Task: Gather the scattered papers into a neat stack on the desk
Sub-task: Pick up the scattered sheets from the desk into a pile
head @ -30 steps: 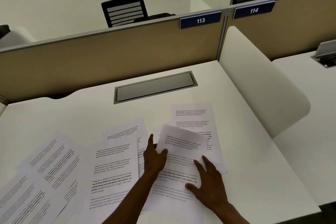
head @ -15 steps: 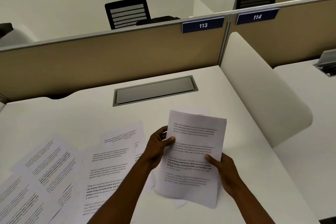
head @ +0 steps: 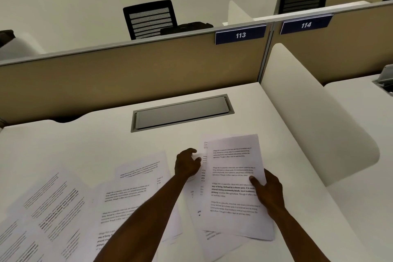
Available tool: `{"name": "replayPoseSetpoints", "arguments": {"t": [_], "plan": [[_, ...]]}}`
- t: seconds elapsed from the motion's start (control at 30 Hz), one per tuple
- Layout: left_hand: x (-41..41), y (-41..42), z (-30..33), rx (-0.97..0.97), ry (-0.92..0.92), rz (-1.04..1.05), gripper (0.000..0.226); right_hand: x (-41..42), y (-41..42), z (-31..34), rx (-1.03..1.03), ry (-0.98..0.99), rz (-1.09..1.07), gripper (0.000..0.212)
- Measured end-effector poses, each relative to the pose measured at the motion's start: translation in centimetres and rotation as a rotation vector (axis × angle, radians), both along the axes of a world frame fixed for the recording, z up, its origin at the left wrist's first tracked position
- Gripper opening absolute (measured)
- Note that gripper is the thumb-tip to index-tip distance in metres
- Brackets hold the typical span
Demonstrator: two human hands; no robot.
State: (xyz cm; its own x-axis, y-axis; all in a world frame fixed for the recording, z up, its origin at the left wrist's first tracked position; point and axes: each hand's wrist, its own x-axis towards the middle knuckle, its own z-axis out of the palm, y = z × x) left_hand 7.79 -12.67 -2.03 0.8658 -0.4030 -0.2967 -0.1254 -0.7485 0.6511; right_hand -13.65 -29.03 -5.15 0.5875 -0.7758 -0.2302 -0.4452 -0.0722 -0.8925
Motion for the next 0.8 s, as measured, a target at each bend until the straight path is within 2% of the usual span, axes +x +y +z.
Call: {"name": "replayPoseSetpoints", "arguments": {"t": [0.2,0.4,0.7,0.8], "plan": [[2.2,-2.2,-0.9,0.138,-0.041,-0.029,0.058,2.5,-0.6,-0.6,-0.103,0.076,-0.033,0.029],[1.3,-5.2,-1.9,0.151,0.007,-0.003,0.073,3.2,-0.3,-1.7,-0.195,0.151,-0.052,0.029],[1.1,-6.9,-0.9,-0.175,0.337,0.274,0.101,3.2,-0.9,-2.2,-0.197,0.155,-0.033,0.029],[1.0,-6.7,-0.3,-0.318,0.505,0.362,0.091,3.1,-1.2,-2.3,-0.166,0.134,-0.046,0.03]]}}
